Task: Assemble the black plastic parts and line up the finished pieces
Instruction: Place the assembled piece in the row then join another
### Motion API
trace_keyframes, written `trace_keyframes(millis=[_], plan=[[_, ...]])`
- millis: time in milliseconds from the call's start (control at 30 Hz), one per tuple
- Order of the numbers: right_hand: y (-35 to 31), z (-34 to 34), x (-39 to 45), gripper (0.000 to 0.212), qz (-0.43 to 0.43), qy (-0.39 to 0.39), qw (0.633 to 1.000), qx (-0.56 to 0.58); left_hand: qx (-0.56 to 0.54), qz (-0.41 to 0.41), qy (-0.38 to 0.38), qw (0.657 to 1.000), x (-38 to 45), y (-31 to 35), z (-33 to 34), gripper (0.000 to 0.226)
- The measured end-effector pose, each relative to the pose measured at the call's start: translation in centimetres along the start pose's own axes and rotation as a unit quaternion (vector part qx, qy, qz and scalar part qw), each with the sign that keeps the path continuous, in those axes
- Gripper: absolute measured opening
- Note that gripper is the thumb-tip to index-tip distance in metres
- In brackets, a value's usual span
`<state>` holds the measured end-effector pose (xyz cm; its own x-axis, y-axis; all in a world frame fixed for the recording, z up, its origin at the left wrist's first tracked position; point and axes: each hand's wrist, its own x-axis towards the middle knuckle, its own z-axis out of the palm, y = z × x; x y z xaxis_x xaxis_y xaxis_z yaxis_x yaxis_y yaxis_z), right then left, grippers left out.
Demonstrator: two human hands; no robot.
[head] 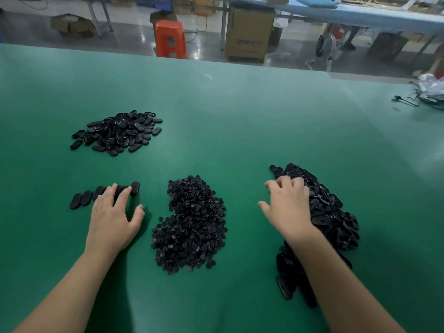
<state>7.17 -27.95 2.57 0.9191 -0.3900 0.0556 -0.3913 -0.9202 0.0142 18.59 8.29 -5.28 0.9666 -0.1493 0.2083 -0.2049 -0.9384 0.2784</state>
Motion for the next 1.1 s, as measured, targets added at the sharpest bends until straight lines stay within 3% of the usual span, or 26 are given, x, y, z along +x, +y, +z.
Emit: trace_keyframes(millis=[100, 233, 667, 1100], plan=[[1.8, -0.6, 2.2, 0.076, -0.007, -0.115, 0.99, -0.077, -0.007, -0.002, 0.002, 1.0, 0.0, 0.1, 0.0, 0.06], [2.6, -0.2, 3.9, 0.08, -0.028, -0.187, 0.977, -0.098, -0.009, -0.003, 0.002, 1.0, 0.0, 0.1, -0.1, 0.06], [2.4, 0.7, 3.7, 0.017, -0.052, -0.118, 0.985, -0.119, -0.008, -0.003, 0.0, 1.0, -0.1, 0.2, -0.4, 0.056], [2.6, 0.3, 3.7, 0.018, -0.038, -0.1, 0.986, -0.132, 0.003, 0.002, -0.007, 1.0, -0.4, 0.5, -0.8, 0.059]])
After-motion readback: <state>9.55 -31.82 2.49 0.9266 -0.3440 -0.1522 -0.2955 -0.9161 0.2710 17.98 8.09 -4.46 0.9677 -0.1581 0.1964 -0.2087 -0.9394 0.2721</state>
